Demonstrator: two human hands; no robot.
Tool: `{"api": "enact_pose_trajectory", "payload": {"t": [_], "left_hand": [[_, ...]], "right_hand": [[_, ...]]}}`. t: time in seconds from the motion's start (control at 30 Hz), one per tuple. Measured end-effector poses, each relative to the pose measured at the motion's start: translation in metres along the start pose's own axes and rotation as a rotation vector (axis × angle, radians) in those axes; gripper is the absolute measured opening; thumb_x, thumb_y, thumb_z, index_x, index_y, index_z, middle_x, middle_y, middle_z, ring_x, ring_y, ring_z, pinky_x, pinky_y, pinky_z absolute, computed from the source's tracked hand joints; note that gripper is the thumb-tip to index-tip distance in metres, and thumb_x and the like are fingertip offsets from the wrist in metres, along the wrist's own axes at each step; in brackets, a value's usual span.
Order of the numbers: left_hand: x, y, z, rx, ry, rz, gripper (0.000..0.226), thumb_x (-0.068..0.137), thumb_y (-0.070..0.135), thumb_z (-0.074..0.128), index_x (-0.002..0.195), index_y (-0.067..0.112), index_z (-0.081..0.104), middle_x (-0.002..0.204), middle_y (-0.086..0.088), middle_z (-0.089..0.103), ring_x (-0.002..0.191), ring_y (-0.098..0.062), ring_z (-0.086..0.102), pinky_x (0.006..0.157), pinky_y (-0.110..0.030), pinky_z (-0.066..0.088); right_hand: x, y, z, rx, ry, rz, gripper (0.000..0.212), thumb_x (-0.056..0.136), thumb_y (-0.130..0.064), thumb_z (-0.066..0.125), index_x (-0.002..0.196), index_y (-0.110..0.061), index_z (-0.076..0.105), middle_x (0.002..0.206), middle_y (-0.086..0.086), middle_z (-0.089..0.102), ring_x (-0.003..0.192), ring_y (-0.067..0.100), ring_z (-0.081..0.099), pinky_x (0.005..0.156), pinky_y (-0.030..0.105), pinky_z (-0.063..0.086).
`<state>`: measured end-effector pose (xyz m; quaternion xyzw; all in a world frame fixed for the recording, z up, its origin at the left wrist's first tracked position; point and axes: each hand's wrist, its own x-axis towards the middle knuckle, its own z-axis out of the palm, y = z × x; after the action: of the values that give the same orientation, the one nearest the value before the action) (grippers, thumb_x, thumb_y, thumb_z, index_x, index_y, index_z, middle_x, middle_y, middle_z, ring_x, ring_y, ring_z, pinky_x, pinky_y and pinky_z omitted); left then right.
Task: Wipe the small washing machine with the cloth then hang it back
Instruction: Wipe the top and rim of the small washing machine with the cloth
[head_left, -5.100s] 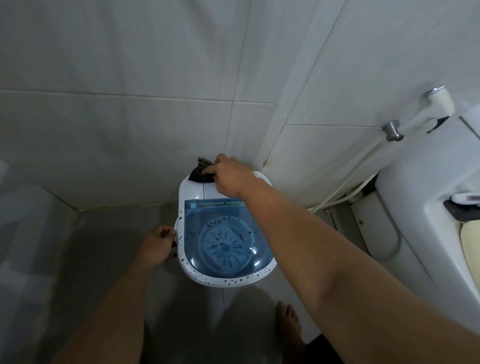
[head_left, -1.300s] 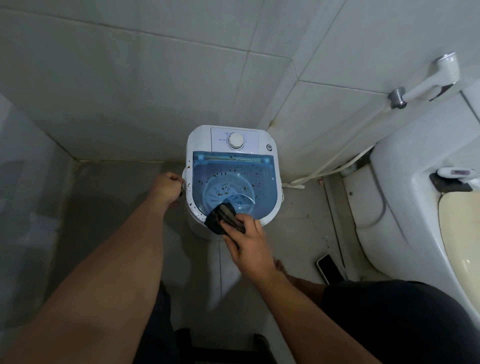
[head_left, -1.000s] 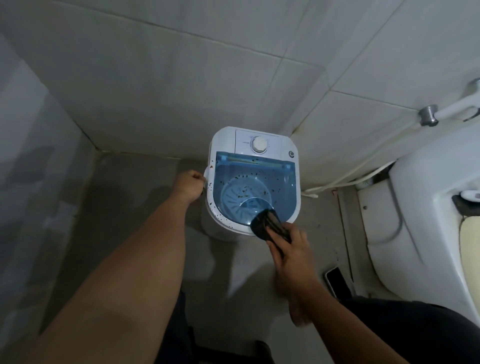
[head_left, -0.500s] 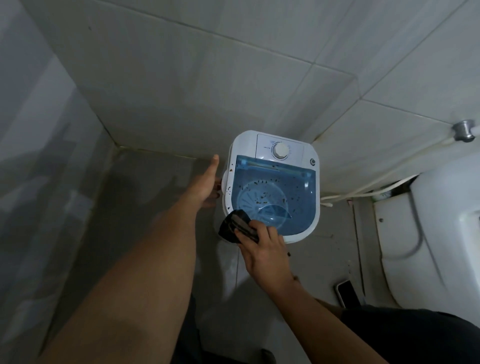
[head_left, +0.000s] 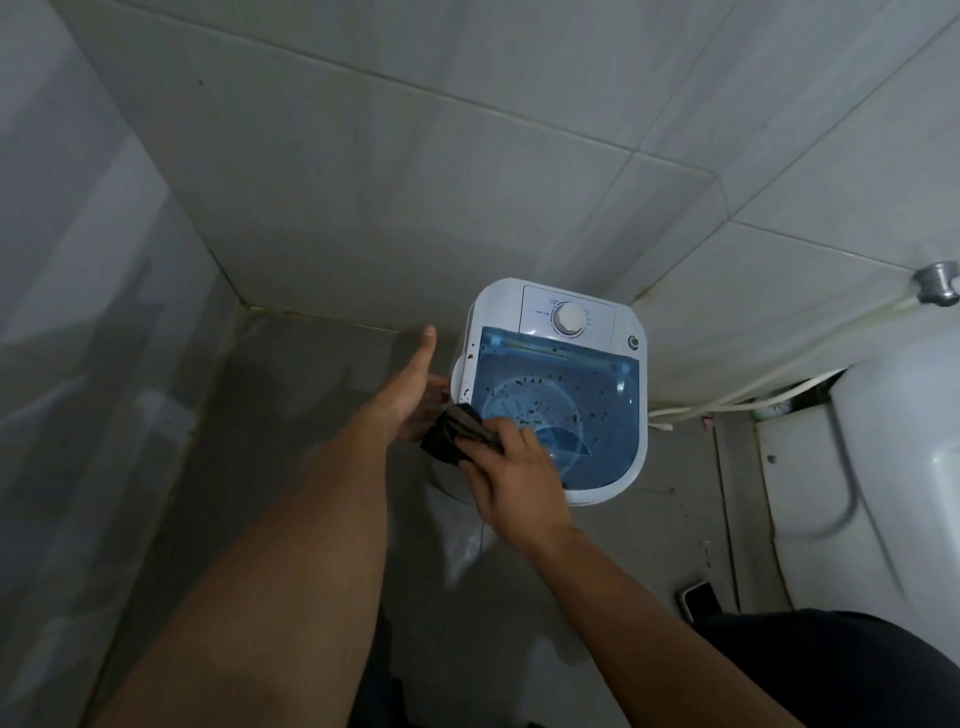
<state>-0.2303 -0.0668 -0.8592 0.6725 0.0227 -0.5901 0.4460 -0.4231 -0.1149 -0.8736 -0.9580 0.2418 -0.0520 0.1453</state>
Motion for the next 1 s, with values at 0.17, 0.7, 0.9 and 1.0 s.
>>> {"api": "enact_pose_trajectory", "payload": {"t": [0.17, 0.7, 0.9, 1.0], "left_hand": [[0.003, -0.002, 0.0, -0.062, -0.012, -0.022, 0.109, 0.059, 0.101, 0.026, 0.103, 0.013, 0.073, 0.12, -0.015, 0.071, 0.114, -0.03, 0.065, 0.103, -0.048, 0.048], [0.001, 0.001, -0.003, -0.139, -0.069, -0.084, 0.118, 0.058, 0.103, 0.016, 0.11, 0.013, 0.073, 0.113, -0.01, 0.075, 0.109, -0.027, 0.066, 0.102, -0.044, 0.048], [-0.001, -0.003, -0.002, -0.141, -0.026, -0.081, 0.124, 0.051, 0.105, 0.024, 0.115, 0.01, 0.069, 0.118, -0.012, 0.072, 0.112, -0.03, 0.066, 0.104, -0.049, 0.048], [-0.002, -0.004, -0.005, -0.154, -0.029, -0.071, 0.127, 0.049, 0.106, 0.025, 0.122, 0.01, 0.066, 0.118, -0.012, 0.072, 0.111, -0.03, 0.066, 0.102, -0.049, 0.05]], "right_hand": [[0.092, 0.03, -0.043, 0.171, 0.156, 0.151, 0.033, 0.097, -0.031, 0.061, 0.13, -0.026, 0.066, 0.125, 0.01, 0.056, 0.11, 0.03, 0.054, 0.093, 0.044, 0.053], [0.097, 0.05, -0.051, -0.239, -0.279, -0.477, 0.039, 0.095, -0.026, 0.059, 0.133, -0.028, 0.062, 0.125, 0.01, 0.055, 0.104, 0.032, 0.054, 0.081, 0.047, 0.05], [0.186, 0.059, -0.076, -0.229, -0.111, -0.07, 0.038, 0.101, -0.03, 0.051, 0.137, -0.025, 0.061, 0.129, 0.014, 0.051, 0.11, 0.037, 0.052, 0.087, 0.048, 0.051], [0.188, 0.045, -0.06, -0.362, -0.192, -0.054, 0.037, 0.099, -0.029, 0.052, 0.134, -0.029, 0.061, 0.134, 0.01, 0.047, 0.116, 0.036, 0.049, 0.088, 0.047, 0.046]]}}
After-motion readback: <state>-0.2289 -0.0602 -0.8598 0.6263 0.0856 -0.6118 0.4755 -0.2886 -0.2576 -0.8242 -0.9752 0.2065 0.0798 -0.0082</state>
